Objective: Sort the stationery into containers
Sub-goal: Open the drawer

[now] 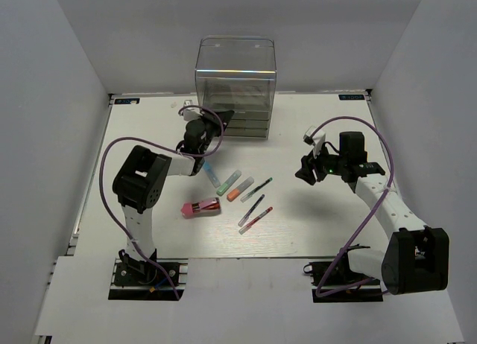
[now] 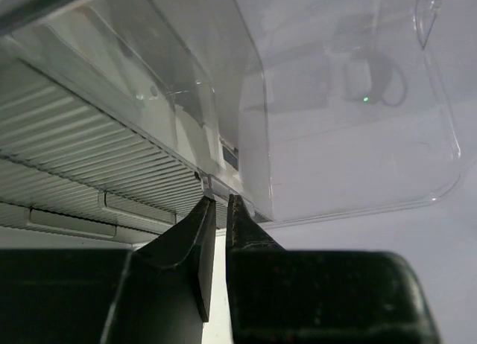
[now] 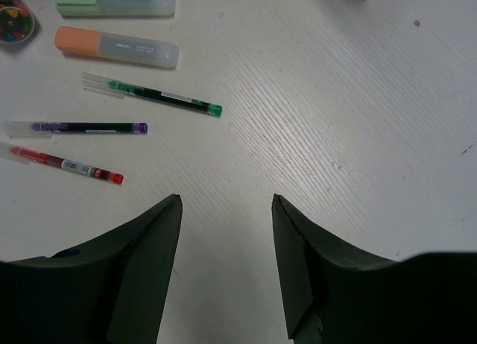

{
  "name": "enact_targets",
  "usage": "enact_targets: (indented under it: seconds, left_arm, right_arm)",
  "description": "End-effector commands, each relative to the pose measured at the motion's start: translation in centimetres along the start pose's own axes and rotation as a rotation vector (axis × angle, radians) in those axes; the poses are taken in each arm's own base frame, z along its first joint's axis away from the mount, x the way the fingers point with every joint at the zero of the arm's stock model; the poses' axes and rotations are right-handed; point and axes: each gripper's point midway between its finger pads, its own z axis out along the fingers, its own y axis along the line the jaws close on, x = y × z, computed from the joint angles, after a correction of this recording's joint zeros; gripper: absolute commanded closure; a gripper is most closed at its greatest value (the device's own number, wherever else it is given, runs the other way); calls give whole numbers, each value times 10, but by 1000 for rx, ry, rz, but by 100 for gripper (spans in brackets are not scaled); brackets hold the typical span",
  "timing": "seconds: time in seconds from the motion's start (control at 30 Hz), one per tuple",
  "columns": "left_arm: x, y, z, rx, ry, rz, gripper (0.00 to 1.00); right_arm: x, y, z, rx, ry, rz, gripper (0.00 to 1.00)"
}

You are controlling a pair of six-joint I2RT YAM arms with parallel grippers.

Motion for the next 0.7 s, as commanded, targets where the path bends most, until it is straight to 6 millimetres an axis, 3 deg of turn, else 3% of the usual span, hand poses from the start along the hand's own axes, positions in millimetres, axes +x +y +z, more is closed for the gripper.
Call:
enact_targets:
  seconds: [0.0, 0.1, 0.43, 0.67]
  left_arm:
    - [-15, -23, -7, 94, -52, 8, 98]
    - [-8, -34, -19, 133, -22, 8, 99]
    - [-18, -79, -50, 222, -20, 28, 99]
    - [-21, -96, -56, 254, -13, 49, 100]
  right_arm:
    - [-2, -2, 2, -1, -8, -29, 42]
    - [-2, 2, 2, -15, -9, -43, 42]
    - [-7, 14, 6, -76, -27, -109, 42]
    - [-20, 27, 11, -146, -61, -232, 42]
